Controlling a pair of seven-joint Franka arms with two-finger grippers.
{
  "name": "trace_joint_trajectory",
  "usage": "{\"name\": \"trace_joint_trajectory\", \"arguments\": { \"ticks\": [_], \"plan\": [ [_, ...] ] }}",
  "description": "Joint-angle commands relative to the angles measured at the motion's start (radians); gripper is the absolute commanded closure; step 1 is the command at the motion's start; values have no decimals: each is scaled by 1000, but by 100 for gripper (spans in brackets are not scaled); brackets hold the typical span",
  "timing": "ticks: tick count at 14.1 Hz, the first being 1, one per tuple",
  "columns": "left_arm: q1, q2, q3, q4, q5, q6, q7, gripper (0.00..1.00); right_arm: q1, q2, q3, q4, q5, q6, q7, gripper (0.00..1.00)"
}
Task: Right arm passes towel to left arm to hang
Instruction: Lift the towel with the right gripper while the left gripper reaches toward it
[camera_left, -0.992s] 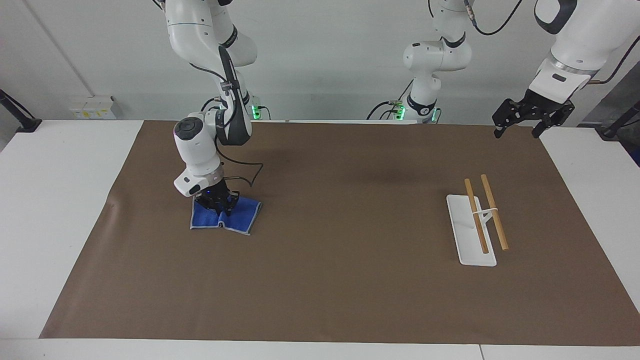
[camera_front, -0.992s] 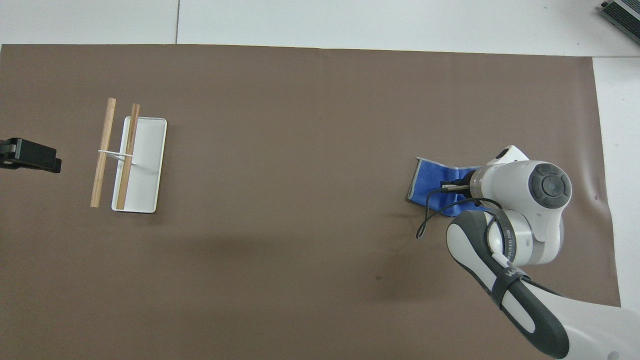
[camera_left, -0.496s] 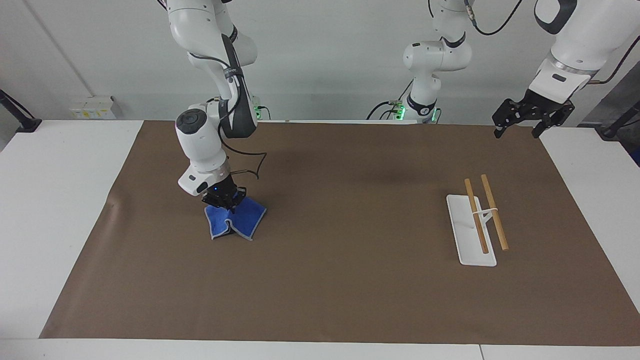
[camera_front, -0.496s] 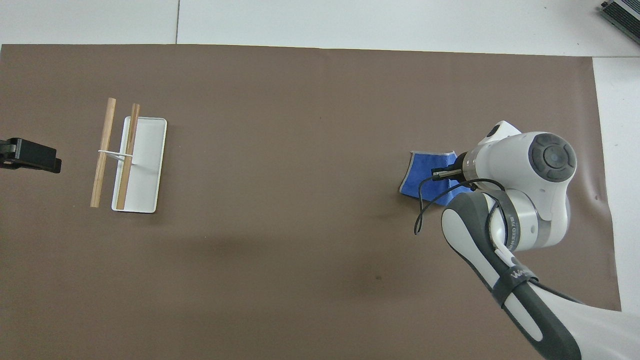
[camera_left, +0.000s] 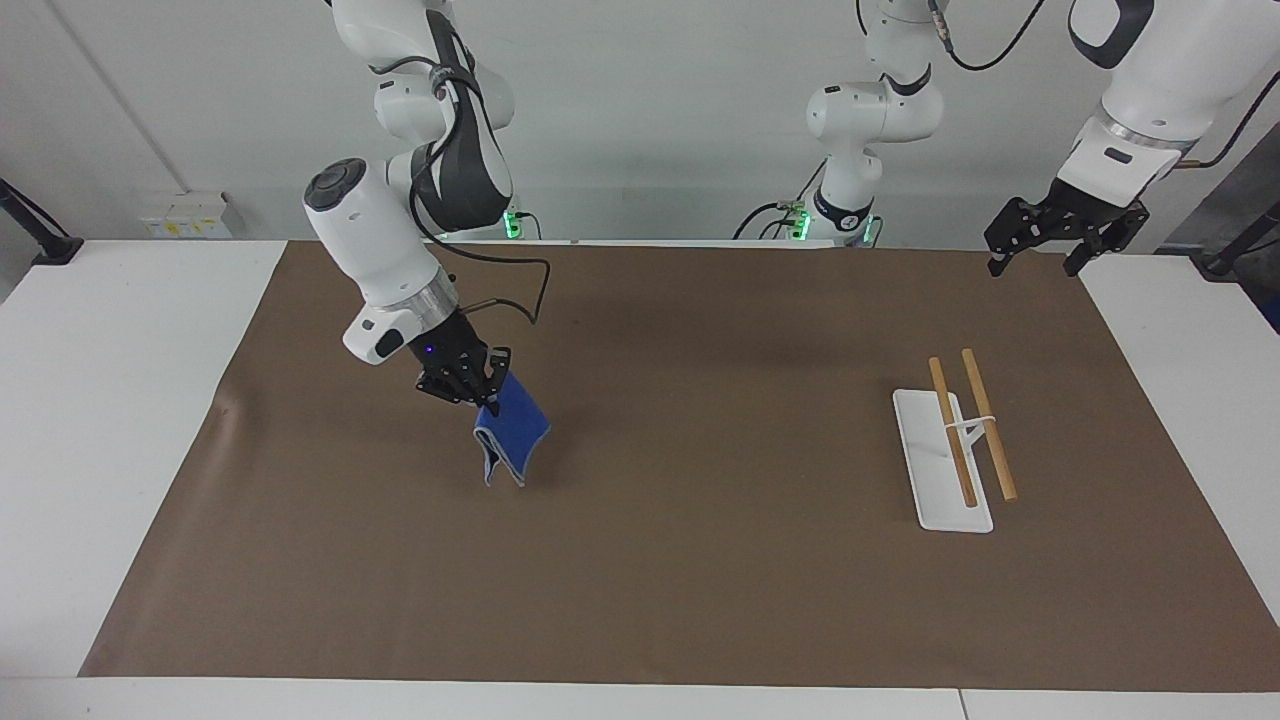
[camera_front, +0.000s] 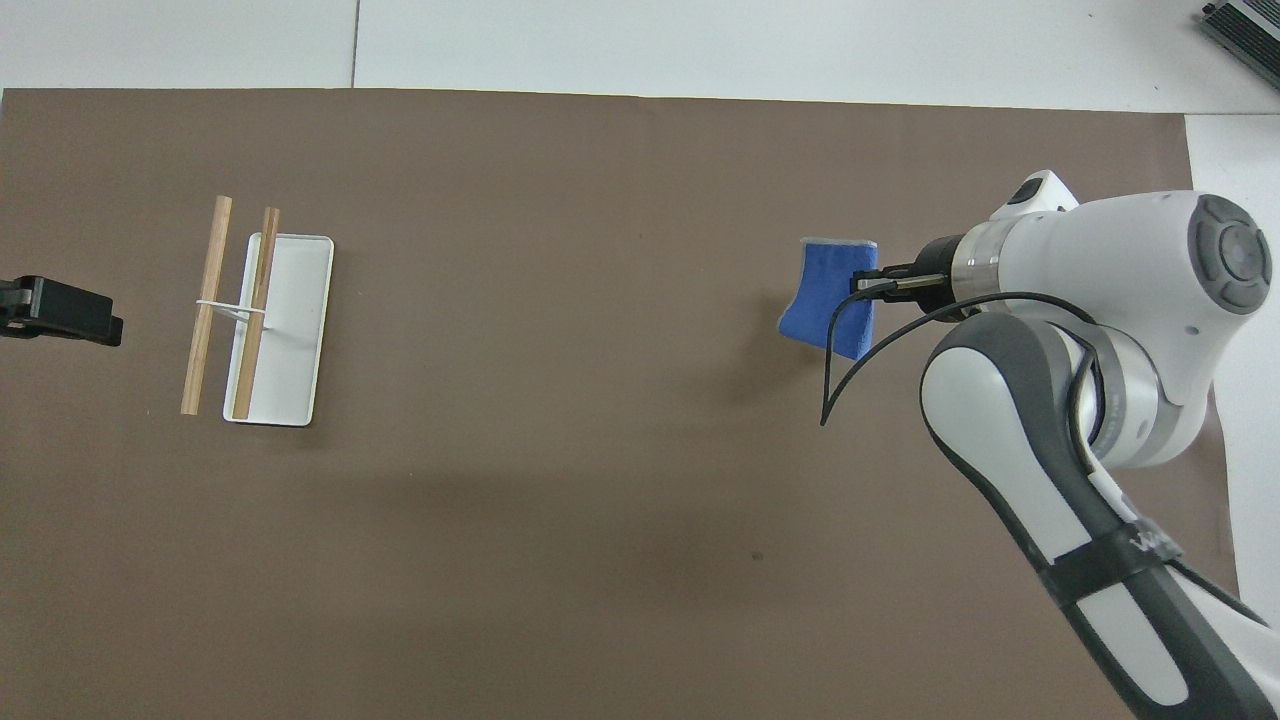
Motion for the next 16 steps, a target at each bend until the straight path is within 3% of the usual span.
{"name": "trace_joint_trajectory", "arguments": {
  "ticks": [1, 9, 11, 16],
  "plan": [
    [6, -28, 1, -31, -14, 3, 2, 0, -8, -18, 22, 40, 174, -33, -27, 100],
    [-11, -44, -6, -40, -14, -86, -4, 0, -7, -63, 25, 35, 769, -144, -95, 100],
    [-28, -42, -13, -44, -20, -41, -18, 0, -5, -67, 25, 17, 926, -154, -95, 100],
    [-84, -76, -14, -156, -234, 170, -301, 0, 65, -68, 27, -20, 1234, -122, -133, 100]
  ]
}}
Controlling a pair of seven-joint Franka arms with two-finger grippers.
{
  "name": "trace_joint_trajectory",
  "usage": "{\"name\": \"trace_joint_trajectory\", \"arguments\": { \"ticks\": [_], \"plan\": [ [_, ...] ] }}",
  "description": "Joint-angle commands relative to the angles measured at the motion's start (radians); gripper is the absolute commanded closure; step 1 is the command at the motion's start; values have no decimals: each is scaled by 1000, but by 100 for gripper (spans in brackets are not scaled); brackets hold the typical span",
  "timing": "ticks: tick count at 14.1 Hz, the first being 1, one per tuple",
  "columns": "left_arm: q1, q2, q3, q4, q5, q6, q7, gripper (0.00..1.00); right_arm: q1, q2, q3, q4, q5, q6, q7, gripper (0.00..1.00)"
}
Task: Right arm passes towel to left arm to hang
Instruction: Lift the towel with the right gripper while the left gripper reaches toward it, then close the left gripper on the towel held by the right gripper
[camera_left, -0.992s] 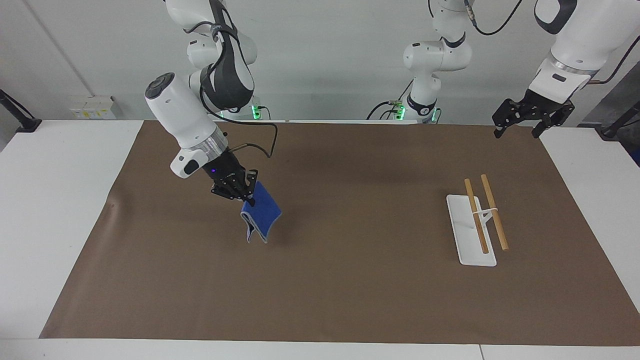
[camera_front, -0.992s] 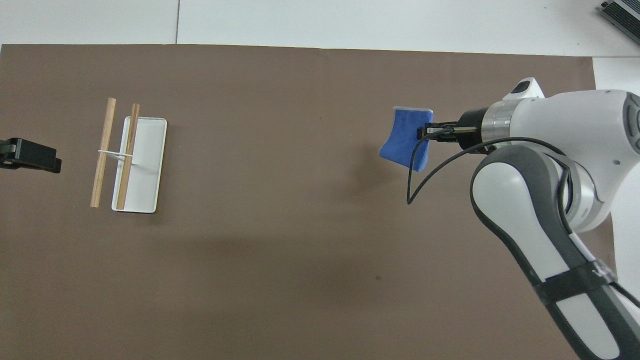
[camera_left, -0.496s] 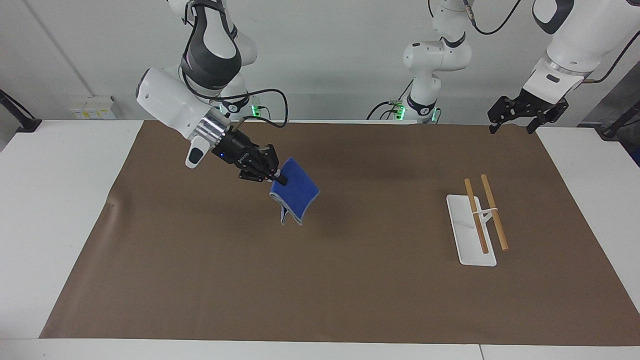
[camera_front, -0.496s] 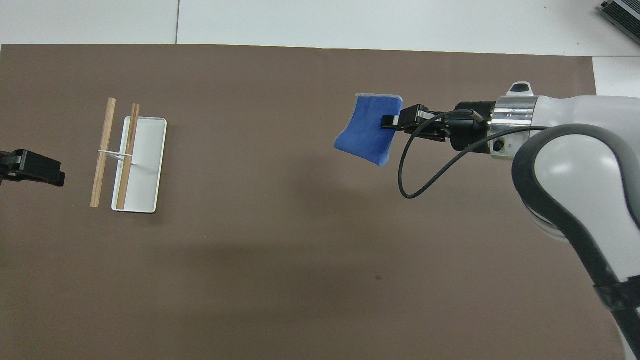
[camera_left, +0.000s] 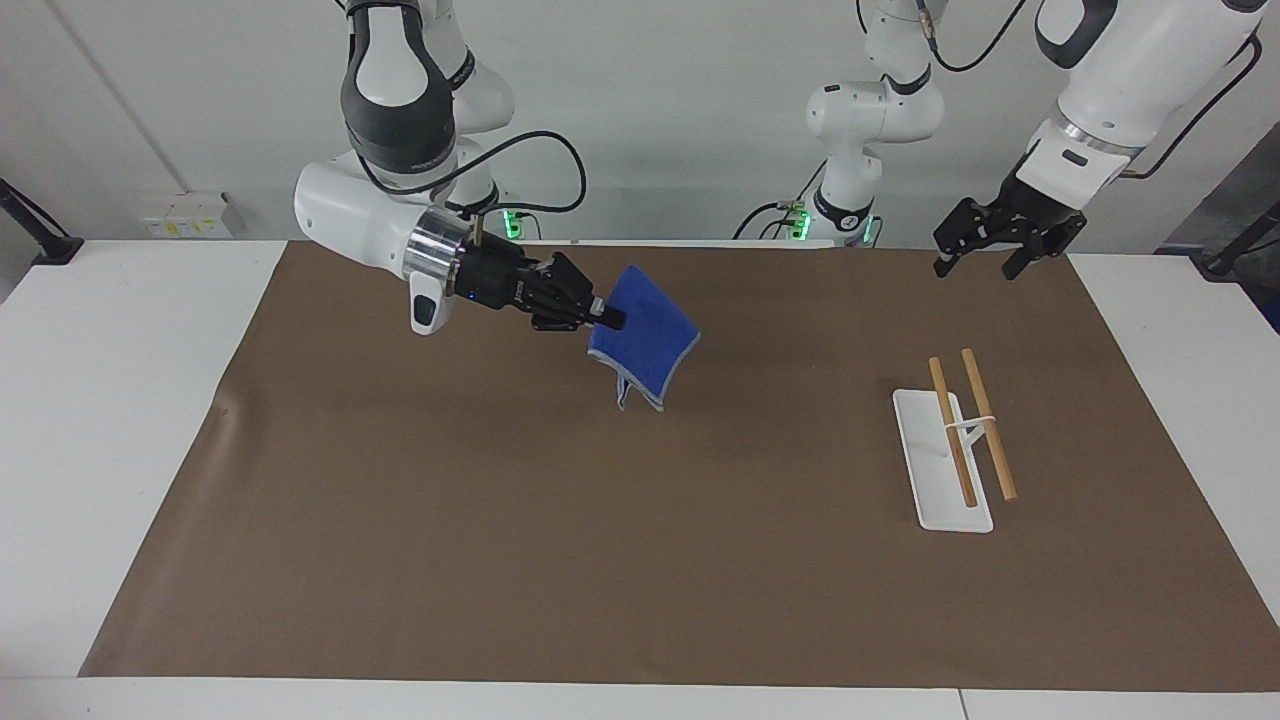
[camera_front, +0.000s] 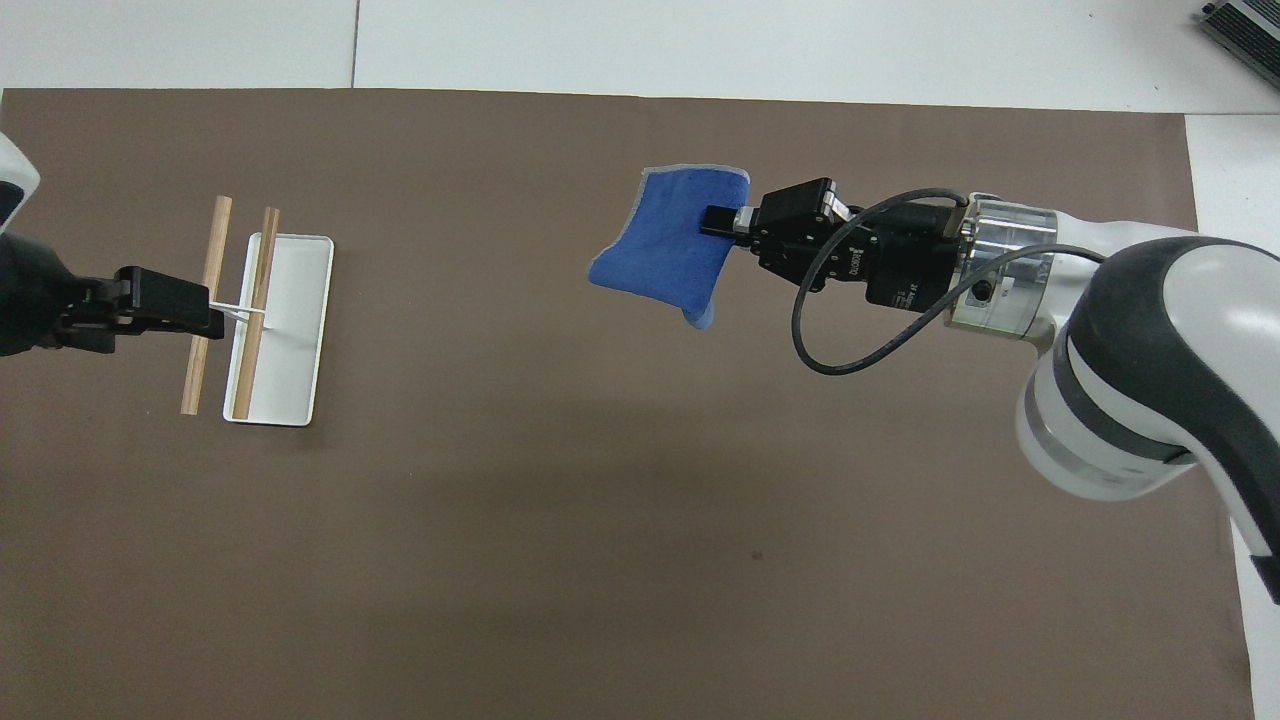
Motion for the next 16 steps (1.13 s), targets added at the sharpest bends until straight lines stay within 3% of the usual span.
{"name": "trace_joint_trajectory", "arguments": {
  "ticks": [1, 7, 16],
  "plan": [
    [-38, -59, 9, -110, -108, 125, -148, 0, 34, -20, 4, -50, 195, 44, -92, 100],
    [-128, -61, 9, -150, -359, 336, -538, 0, 119, -33, 4, -94, 389, 115, -229, 100],
    [-340, -51, 9, -270, -408, 806, -942, 0, 119, -33, 4, -96, 400, 112, -232, 100]
  ]
}}
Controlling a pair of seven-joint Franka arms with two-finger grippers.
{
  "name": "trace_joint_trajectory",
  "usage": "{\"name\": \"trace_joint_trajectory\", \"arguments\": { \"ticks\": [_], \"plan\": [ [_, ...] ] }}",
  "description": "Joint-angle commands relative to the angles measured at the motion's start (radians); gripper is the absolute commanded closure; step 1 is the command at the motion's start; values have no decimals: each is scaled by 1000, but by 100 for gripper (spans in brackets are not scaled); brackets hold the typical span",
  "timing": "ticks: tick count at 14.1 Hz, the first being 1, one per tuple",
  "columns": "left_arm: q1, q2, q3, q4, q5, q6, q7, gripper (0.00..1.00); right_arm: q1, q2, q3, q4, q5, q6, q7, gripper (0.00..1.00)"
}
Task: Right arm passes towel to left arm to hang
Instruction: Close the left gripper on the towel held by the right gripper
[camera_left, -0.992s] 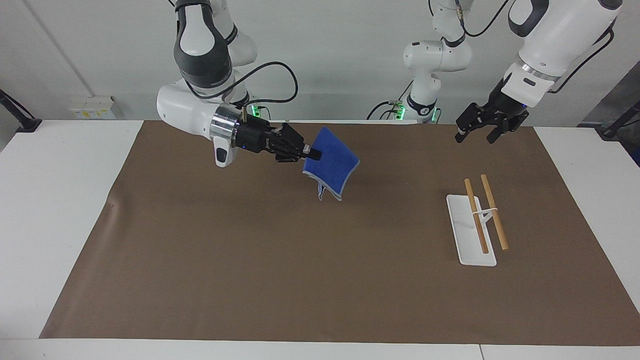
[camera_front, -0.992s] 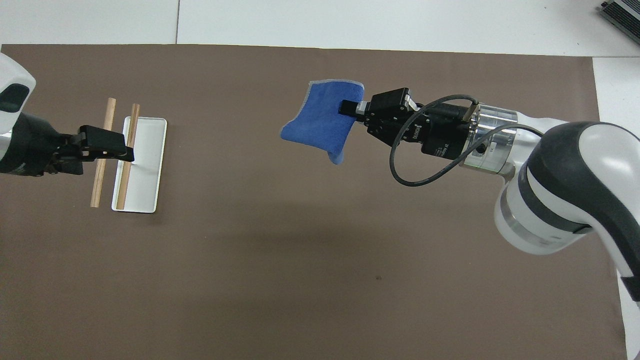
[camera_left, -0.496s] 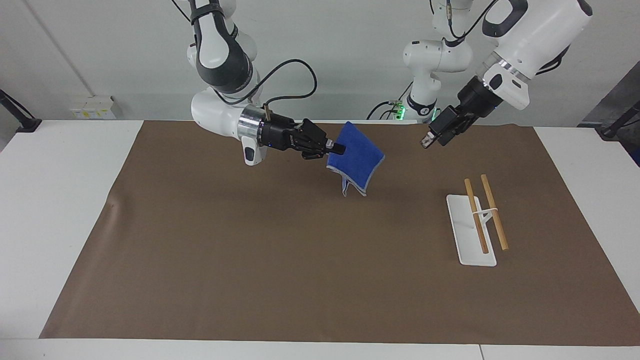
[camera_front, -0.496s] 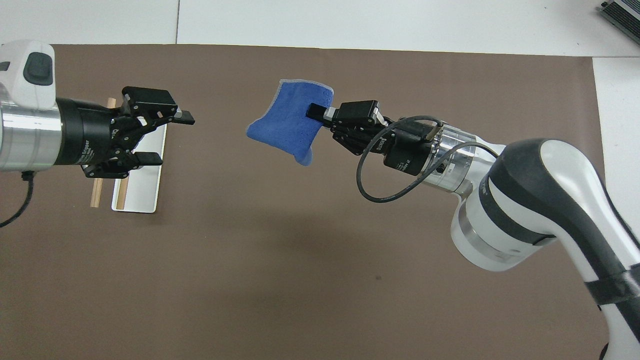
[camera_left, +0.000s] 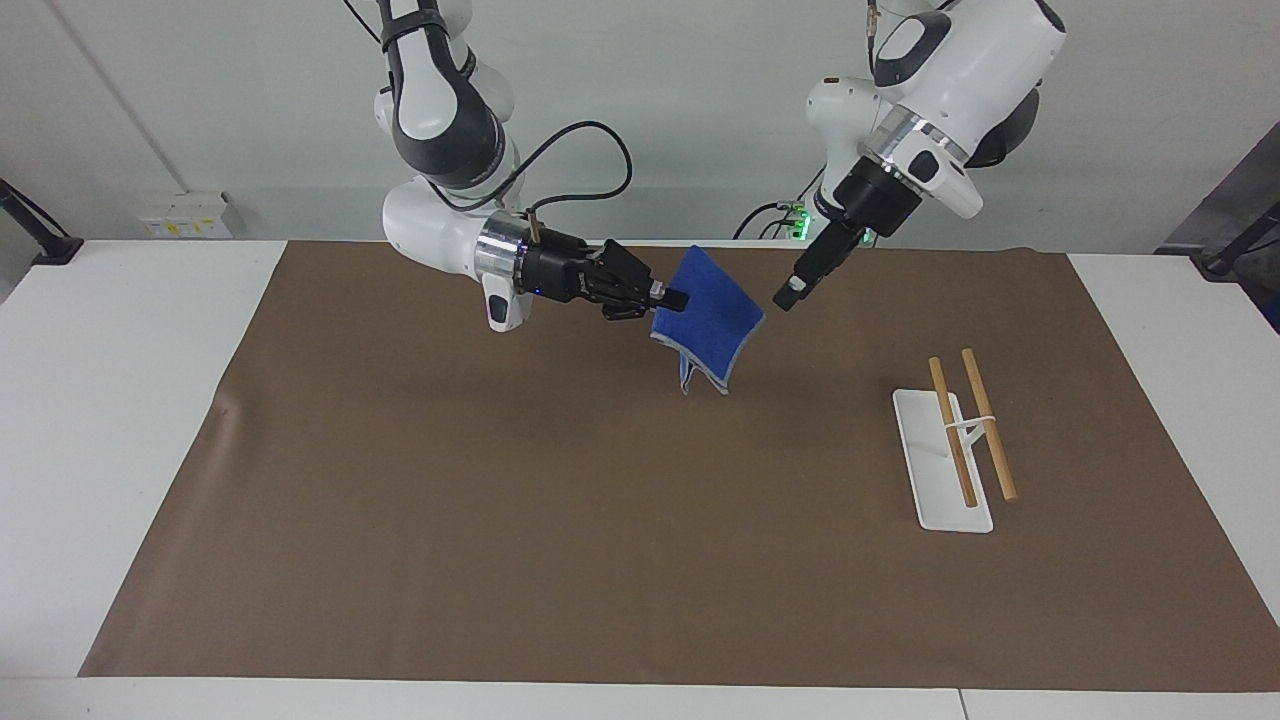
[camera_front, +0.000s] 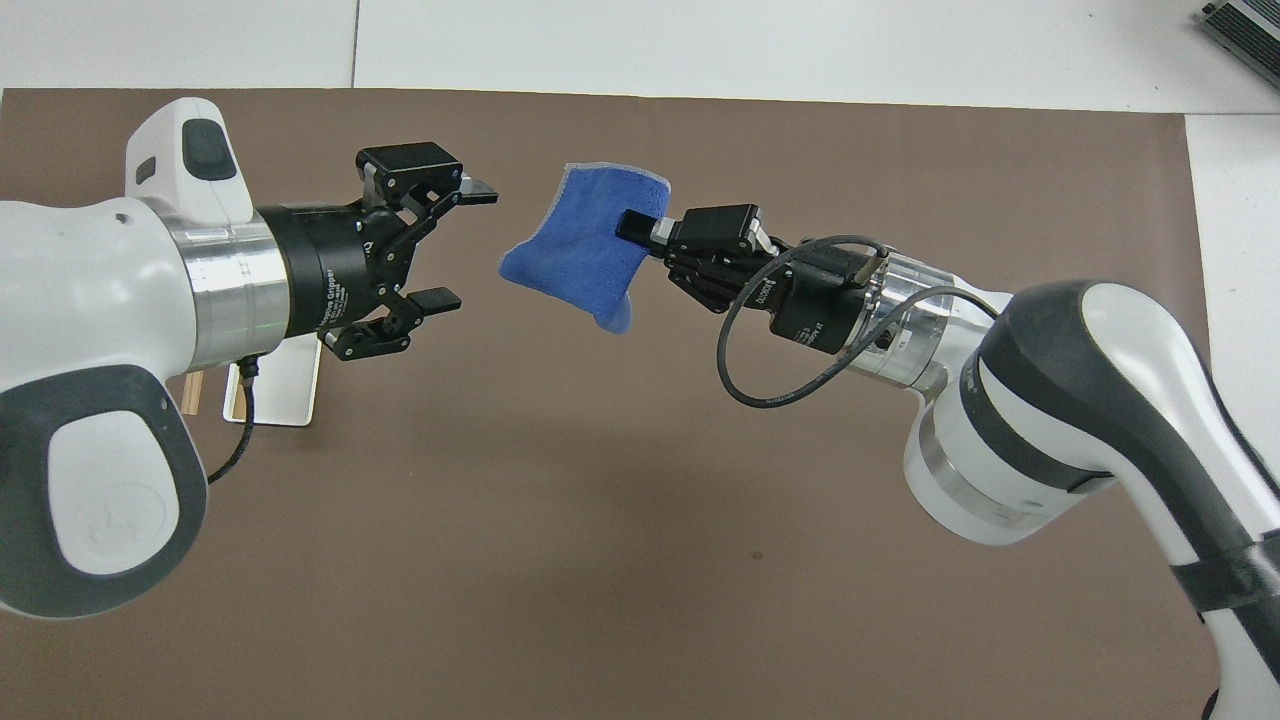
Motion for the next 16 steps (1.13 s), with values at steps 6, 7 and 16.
{"name": "trace_joint_trajectory", "arguments": {
  "ticks": [6, 7, 16],
  "plan": [
    [-90, -15, 15, -52, -19, 114, -262, 0, 0, -27, 20, -20, 82, 10, -47, 100],
    [-96, -15, 15, -49, -18, 115, -313, 25, 1, -27, 20, -20, 82, 10, -48, 100],
    [-85, -3, 20, -40, -9, 150, -304, 100, 1, -29, 20, -17, 85, 13, -40, 100]
  ]
}}
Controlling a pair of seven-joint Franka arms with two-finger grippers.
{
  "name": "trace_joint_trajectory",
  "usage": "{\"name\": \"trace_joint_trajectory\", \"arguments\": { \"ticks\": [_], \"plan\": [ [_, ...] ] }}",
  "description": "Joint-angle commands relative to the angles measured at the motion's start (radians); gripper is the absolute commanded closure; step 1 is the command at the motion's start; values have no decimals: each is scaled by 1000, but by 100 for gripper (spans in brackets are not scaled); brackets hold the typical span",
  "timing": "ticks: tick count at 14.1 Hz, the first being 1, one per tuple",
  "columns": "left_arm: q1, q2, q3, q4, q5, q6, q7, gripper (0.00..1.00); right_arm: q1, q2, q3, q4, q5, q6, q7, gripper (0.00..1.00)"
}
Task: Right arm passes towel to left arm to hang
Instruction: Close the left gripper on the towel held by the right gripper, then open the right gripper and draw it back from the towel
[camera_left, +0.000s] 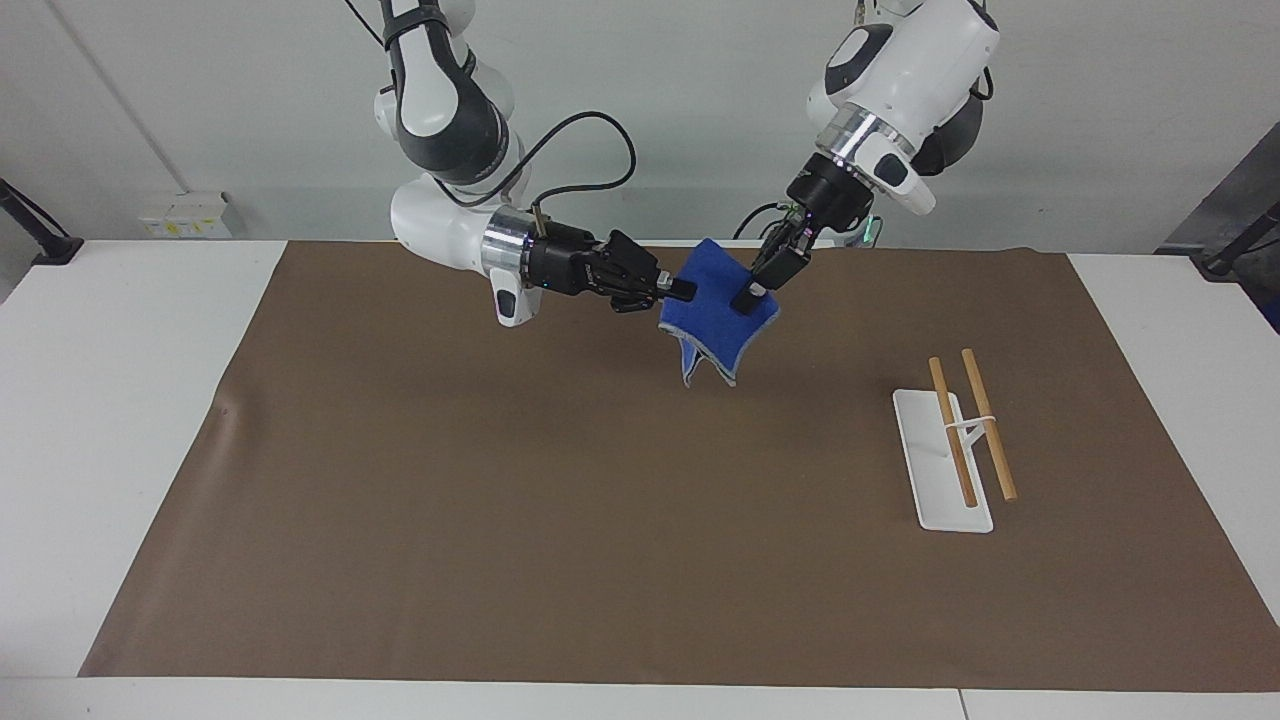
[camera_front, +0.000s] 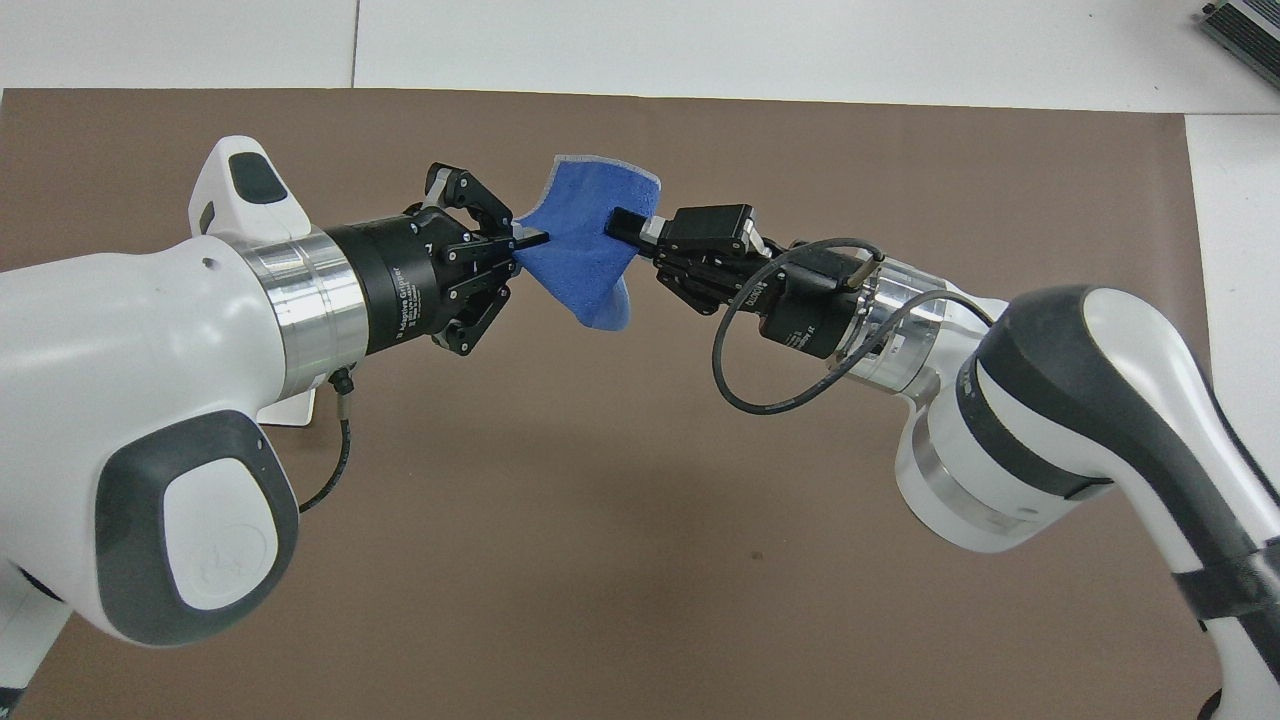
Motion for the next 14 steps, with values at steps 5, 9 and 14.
{"name": "trace_joint_trajectory", "arguments": {
  "ticks": [5, 9, 14],
  "plan": [
    [21, 1, 10, -11, 4, 33, 47, 100, 7, -49, 8, -15, 16, 137, 31, 0],
    [47, 3, 16, -11, 4, 34, 120, 100, 21, -47, 8, -12, -115, 208, 54, 0],
    [122, 3, 15, -22, 23, 34, 225, 100, 18, -24, 7, -23, -555, 309, 241, 0]
  ]
}}
